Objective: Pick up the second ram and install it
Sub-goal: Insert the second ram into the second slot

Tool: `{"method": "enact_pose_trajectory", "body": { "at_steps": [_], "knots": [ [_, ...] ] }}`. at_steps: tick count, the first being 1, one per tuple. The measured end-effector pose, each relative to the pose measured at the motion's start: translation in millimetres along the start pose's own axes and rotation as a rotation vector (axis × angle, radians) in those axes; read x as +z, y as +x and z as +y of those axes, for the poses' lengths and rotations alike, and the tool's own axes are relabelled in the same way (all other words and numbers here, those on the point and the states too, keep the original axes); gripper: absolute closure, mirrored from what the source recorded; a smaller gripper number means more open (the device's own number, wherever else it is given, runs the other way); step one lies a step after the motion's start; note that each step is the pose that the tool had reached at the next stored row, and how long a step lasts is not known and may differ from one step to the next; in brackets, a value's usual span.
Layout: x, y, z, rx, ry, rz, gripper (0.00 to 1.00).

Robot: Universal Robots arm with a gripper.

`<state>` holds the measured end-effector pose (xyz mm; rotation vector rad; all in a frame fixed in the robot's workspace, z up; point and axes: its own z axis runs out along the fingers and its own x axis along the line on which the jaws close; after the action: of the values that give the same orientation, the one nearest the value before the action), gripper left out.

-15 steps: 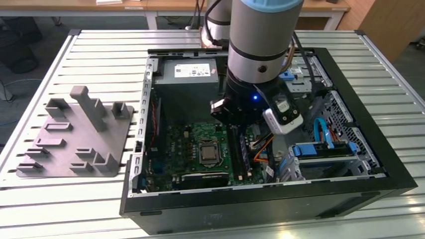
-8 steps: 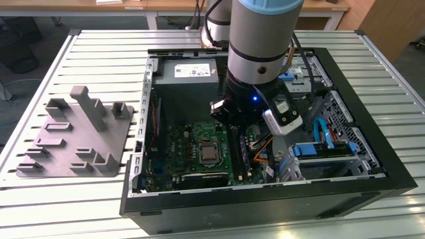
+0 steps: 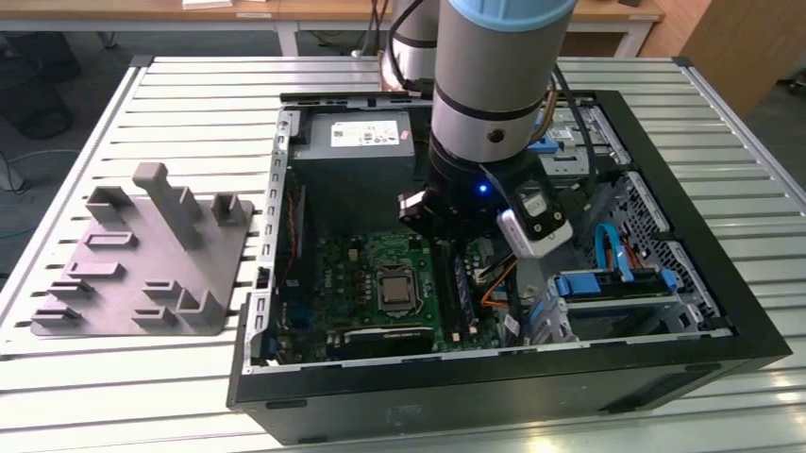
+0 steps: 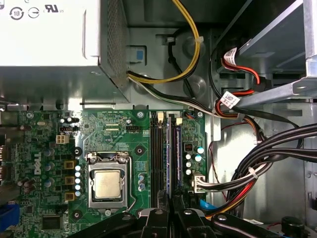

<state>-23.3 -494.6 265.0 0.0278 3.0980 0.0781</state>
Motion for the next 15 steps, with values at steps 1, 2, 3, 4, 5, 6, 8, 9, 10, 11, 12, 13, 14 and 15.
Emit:
{"method": "enact_pose_trajectory", "body": {
  "at_steps": [1,2,3,4,5,6,8,9,10,11,12,13,14,15],
  "knots": [
    [0.2,0.0,0.0,0.000,-0.0003,-0.0001,0.86],
    [0.4,0.0,0.0,0.000,-0.0004,-0.0001,0.86],
    [2.1,0.1,-0.1,0.000,-0.0004,-0.0001,0.86],
    [3.3,0.1,-0.1,0.000,-0.0004,-0.0002,0.86],
    [3.4,0.1,-0.2,0.000,-0.0004,-0.0001,0.86],
    [3.6,0.1,-0.2,0.000,-0.0005,-0.0001,0.86],
    [3.8,0.2,-0.2,0.000,-0.0004,-0.0002,0.86],
    [4.1,0.1,-0.2,0.000,-0.0006,-0.0001,0.86],
    [4.7,0.2,-0.2,0.000,-0.0008,-0.0002,0.86],
    [5.0,0.2,-0.2,0.000,-0.0006,-0.0002,0.86],
    [5.3,0.2,-0.2,0.000,-0.0004,-0.0001,0.86],
    [5.7,0.2,-0.3,0.000,-0.0005,-0.0002,0.86],
    [6.3,0.2,-0.3,0.000,-0.0006,-0.0002,0.86],
    [7.0,0.3,-0.3,0.000,-0.0006,-0.0002,0.86]
  ]
}}
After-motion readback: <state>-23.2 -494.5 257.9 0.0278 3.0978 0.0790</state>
